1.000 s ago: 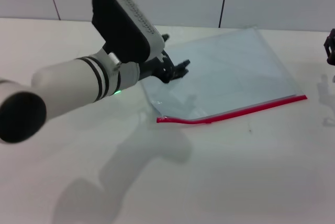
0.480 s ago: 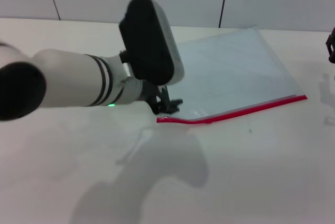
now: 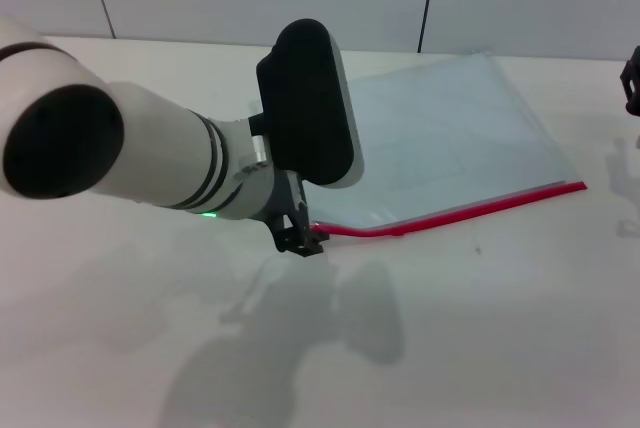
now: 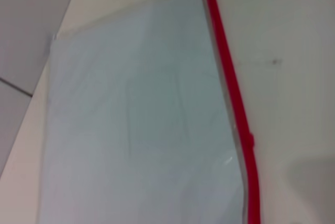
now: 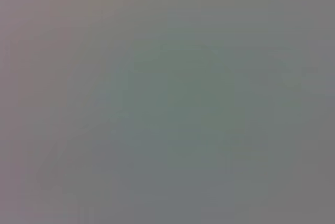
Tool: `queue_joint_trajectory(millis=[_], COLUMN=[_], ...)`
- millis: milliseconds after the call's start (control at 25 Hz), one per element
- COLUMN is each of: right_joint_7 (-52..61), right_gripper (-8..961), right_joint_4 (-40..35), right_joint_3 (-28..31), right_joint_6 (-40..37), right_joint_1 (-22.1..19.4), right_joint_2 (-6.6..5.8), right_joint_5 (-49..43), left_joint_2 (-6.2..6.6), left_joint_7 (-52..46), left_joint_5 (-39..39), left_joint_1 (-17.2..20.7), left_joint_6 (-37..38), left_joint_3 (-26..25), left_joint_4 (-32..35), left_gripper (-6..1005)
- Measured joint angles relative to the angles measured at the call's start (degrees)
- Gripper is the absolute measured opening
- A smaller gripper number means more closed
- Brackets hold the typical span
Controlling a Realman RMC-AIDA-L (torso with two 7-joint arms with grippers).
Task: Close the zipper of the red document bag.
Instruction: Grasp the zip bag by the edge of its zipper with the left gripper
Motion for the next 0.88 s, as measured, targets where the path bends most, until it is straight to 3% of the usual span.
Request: queue_joint_trajectory(millis=[880], right_joint_7=[0.0], right_gripper=[643], right_joint_4=[0.0], right_joint_3=[0.2], right_joint_6=[-0.7], right_joint_1=[0.6], right_joint_2=[0.00], right_joint_5=[0.0], left_joint_2=[-0.04], left_joint_7=[-2.8], left_joint_5=[3.0], left_joint_1=[-4.1], left_joint_6=[4.2], left_joint_3=[4.1], left_joint_4=[9.5], left_gripper=[789])
